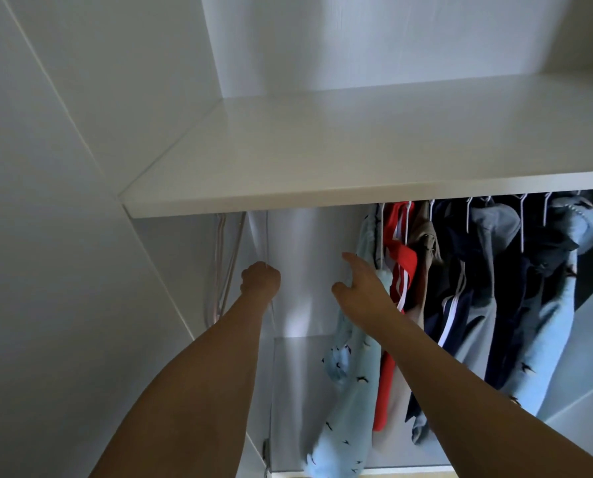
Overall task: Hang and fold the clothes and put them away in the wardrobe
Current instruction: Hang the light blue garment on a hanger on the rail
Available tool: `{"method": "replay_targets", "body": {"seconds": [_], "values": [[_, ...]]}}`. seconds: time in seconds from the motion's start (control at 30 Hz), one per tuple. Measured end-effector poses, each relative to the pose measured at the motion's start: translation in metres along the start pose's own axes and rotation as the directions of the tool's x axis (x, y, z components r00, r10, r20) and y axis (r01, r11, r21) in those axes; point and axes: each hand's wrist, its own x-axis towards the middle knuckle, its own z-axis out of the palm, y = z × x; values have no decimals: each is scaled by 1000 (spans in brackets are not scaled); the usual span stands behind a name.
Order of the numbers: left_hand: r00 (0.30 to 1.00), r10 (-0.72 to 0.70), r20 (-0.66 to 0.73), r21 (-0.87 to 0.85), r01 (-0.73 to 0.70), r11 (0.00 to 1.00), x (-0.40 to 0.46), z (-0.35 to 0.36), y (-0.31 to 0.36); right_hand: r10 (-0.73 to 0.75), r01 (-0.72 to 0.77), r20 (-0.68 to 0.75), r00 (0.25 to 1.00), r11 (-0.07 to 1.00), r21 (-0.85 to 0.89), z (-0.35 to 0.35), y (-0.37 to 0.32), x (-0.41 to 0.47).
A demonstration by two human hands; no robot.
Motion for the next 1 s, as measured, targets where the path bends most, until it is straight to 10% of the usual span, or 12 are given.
{"method": "replay_targets", "body": {"seconds": [0.4, 1.0], "values": [[959, -23, 281, -426, 146, 893, -24, -4, 8, 12, -12, -19, 1000, 1000, 0, 11, 4, 13], [980, 18, 196, -380, 58, 923, -32, -2, 2, 40, -37, -49, 998, 998, 47, 3, 23, 5]]}}
